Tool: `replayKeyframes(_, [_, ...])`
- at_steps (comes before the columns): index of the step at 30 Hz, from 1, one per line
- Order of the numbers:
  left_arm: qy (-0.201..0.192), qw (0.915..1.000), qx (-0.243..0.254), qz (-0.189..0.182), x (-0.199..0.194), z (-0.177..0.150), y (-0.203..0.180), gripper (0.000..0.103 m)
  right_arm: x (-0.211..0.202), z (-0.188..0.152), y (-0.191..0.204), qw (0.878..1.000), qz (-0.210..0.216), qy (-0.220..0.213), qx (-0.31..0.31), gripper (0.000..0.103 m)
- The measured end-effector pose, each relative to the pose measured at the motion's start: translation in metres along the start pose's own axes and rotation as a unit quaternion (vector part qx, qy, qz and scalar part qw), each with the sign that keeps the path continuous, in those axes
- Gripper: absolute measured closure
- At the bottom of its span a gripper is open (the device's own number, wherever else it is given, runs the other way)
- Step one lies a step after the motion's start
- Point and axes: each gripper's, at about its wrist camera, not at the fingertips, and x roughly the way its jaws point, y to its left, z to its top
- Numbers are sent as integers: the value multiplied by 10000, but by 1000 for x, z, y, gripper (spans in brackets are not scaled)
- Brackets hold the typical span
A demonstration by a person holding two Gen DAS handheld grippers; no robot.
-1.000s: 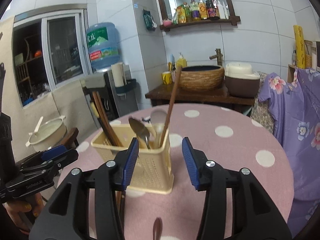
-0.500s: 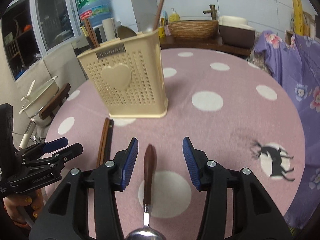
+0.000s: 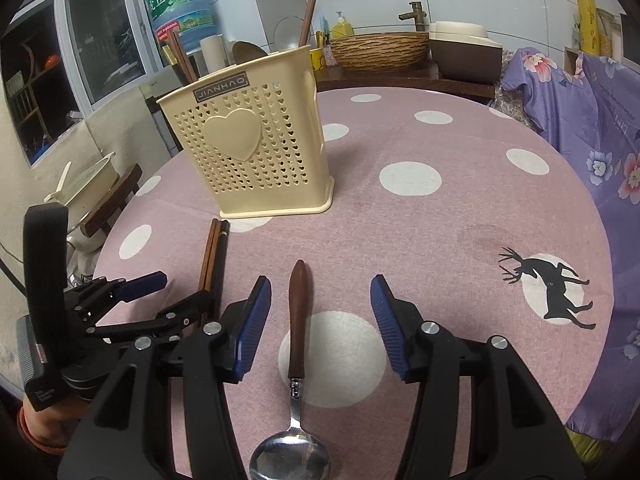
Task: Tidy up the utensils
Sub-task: 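Reach the right gripper to the wooden-handled steel spoon while the left gripper approaches a wooden chopstick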
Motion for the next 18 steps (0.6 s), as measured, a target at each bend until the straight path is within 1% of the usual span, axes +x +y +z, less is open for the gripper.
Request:
replayKeyframes(4, [8,9999,-75,149,-7,-8,19,38,-2,-1,2,10000,50,-7,-20,50])
replayKeyframes(6, [126,9991,-228,345,-8,-15,35,40,-3,-1,2,10000,51,-14,-11,50])
replayKeyframes(9, [82,9980,-574,237,-17,-24,55,41,-4,-1,-1,10000,41,-15,14,50])
replayKeyframes(11, [-11,9964,-781,319,-23,-26,64,41,-3,-1,-2,10000,25,5,64,50])
replayKeyframes(13, [-54,9966,-777,283,-24,-22,61,41,-2,-1,-2,10000,32,14,76,50])
replayKeyframes(18, [-112,9988,-452,149,-16,-9,35,41,-5,-3,0,10000,40,11,48,50])
